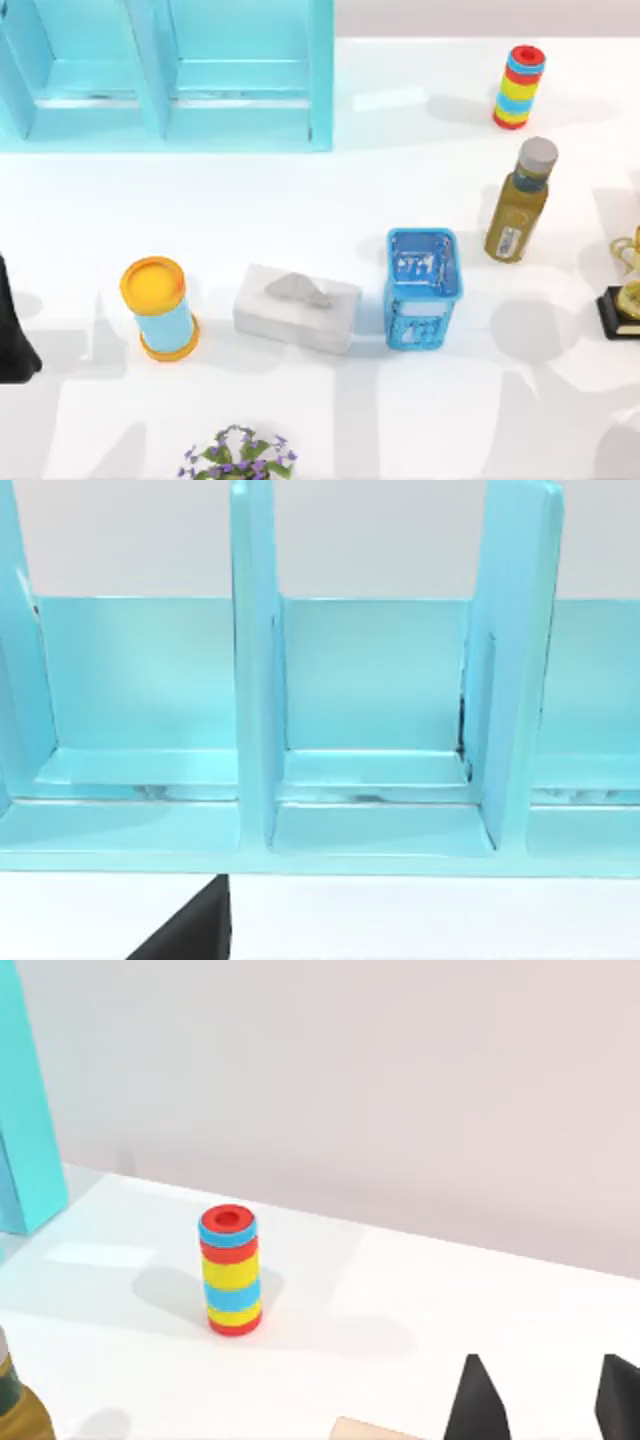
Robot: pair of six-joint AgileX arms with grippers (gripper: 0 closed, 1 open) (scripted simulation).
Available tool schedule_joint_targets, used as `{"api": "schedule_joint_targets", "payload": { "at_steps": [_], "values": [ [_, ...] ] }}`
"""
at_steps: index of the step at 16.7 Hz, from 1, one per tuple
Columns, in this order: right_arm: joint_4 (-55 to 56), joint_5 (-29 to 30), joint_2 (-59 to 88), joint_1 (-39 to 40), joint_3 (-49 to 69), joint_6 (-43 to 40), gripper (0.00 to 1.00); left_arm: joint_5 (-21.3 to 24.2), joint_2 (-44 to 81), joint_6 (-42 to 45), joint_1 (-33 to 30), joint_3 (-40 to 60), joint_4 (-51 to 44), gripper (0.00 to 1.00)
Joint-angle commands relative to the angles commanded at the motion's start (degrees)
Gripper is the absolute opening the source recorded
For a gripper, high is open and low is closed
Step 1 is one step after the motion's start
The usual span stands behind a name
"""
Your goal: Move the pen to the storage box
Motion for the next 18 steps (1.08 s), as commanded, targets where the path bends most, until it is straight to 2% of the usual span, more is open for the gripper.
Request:
{"api": "schedule_joint_targets", "payload": {
  "at_steps": [4,11,17,18],
  "values": [
    [4.08,1.37,1.23,1.75,-2.03,0.91,0.00,0.00,0.00,0.00,0.00,0.00,0.00,1.00],
    [20.58,6.50,5.27,6.53,-9.37,4.96,0.00,0.00,0.00,0.00,0.00,0.00,0.00,1.00],
    [22.29,7.31,5.99,7.63,-10.80,5.80,0.00,0.00,0.00,0.00,0.00,0.00,0.00,1.00],
    [22.29,7.31,5.99,7.63,-10.80,5.80,0.08,0.00,0.00,0.00,0.00,0.00,0.00,1.00]
  ]
}}
